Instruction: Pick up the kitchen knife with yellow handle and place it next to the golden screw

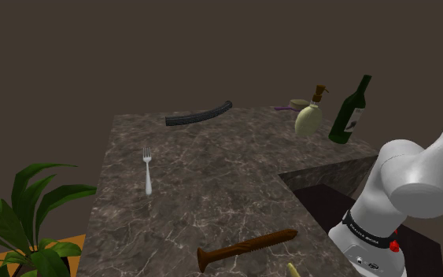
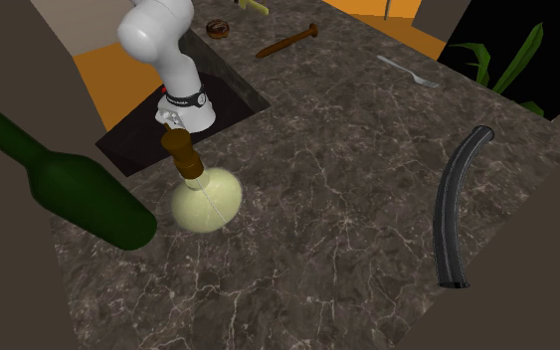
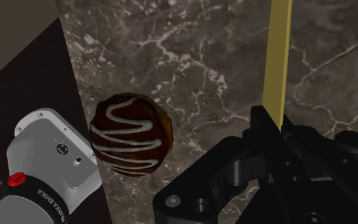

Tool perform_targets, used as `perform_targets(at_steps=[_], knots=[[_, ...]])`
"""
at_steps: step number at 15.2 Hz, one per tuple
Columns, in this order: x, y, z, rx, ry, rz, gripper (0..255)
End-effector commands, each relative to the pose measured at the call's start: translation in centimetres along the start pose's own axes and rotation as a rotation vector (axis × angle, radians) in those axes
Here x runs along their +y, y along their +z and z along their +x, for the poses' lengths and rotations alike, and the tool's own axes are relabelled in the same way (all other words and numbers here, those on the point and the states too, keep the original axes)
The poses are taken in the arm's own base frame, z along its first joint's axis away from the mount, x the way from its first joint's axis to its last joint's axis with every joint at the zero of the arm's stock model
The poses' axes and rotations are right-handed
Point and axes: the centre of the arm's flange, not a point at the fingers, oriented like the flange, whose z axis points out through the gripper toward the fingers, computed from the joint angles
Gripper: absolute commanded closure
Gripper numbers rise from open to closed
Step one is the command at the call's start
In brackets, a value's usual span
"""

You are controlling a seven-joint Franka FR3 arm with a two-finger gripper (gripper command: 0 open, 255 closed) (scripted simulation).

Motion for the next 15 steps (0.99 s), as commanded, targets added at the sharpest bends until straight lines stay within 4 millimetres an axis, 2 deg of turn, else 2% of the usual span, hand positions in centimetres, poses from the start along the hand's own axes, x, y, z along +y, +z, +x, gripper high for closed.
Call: perform_targets(at_steps=[1, 8, 15], knots=[[-0.2, 1.0, -0.1, 0.0, 0.0, 0.001, 255], [-0.9, 4.5, -0.1, 0.0, 0.0, 0.001, 255], [-0.9, 4.5, -0.1, 0.0, 0.0, 0.0, 255]])
